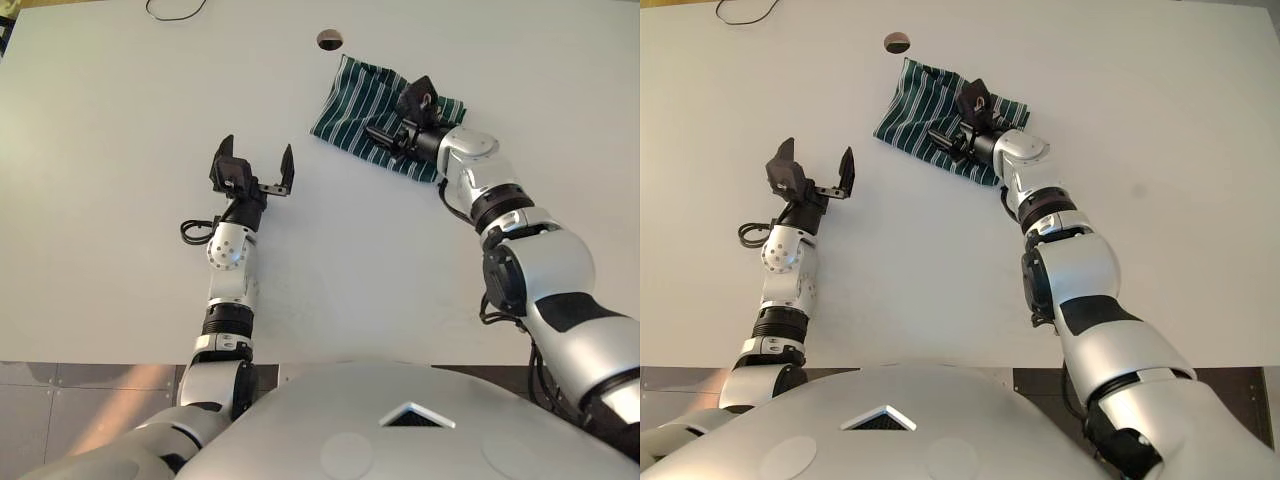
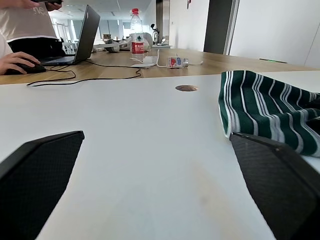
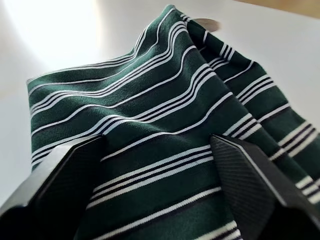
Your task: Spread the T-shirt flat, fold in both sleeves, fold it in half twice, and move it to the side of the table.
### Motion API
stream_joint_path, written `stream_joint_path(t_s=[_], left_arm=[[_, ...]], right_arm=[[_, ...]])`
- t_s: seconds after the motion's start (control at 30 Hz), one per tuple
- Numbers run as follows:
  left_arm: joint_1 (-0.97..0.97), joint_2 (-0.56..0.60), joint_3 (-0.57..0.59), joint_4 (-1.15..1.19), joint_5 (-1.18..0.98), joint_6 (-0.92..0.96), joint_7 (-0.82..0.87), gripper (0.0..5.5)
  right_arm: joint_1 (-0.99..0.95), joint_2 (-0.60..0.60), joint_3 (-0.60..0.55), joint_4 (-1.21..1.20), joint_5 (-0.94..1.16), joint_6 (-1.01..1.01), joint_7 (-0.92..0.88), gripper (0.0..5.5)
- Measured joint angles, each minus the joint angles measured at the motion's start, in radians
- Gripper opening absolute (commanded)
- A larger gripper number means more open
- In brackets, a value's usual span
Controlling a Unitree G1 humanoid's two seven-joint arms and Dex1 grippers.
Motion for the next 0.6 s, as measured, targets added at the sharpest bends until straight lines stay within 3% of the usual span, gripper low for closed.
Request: stream_joint_path(t_s=[0.17,0.33,0.4,0.6], left_arm=[[0.0,-0.019,0.007,-0.002,-0.019,0.0,-0.001,5.5],[0.016,-0.035,0.021,-0.023,-0.033,-0.003,0.007,5.5],[0.047,-0.046,0.027,-0.046,-0.034,-0.007,0.024,5.5],[0.117,-0.078,0.017,-0.13,-0.033,-0.013,0.033,5.5]], right_arm=[[-0.008,-0.009,-0.175,0.022,0.098,0.059,-0.245,3.86],[0.056,-0.19,-0.408,0.014,0.216,0.032,-0.61,3.86],[0.089,-0.221,-0.444,0.007,0.225,0.027,-0.639,3.86],[0.127,-0.151,-0.482,-0.082,0.233,-0.008,-0.697,3.86]])
